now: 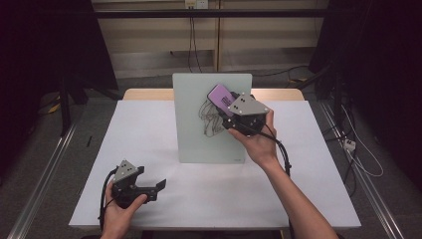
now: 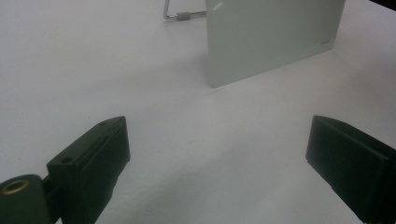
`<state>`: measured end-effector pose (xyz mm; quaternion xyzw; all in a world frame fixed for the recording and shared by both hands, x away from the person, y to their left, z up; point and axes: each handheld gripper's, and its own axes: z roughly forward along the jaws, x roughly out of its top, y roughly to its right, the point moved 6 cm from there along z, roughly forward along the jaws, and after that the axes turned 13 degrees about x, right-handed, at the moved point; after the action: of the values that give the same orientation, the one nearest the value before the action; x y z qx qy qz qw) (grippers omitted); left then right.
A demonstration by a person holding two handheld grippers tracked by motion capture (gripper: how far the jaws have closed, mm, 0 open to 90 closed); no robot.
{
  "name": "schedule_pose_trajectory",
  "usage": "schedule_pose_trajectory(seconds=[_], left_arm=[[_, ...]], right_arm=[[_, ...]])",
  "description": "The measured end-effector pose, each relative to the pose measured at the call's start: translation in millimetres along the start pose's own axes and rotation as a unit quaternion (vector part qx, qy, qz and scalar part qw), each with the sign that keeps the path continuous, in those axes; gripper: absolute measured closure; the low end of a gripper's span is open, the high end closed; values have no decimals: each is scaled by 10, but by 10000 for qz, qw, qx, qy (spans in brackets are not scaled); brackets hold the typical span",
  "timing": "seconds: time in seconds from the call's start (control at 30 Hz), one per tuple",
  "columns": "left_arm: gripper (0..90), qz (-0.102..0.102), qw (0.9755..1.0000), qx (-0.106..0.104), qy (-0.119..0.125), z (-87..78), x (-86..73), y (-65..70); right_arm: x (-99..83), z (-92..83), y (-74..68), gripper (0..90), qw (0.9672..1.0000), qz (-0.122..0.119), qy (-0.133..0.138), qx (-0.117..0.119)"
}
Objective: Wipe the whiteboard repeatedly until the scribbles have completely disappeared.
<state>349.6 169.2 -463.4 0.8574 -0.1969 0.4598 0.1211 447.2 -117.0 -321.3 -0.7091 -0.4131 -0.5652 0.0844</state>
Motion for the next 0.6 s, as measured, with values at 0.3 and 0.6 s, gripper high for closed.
schedule_pose_trajectory(seconds=[0.3,0.6], left_arm=[[63,29,10000,1,-14,1,-3,6],[63,48,10000,2,-18,3,-4,10]], right_arm=[[4,31,-16,412,9999,-54,-36,-87],[-3,60,-54,412,9999,-49,-16,-97]])
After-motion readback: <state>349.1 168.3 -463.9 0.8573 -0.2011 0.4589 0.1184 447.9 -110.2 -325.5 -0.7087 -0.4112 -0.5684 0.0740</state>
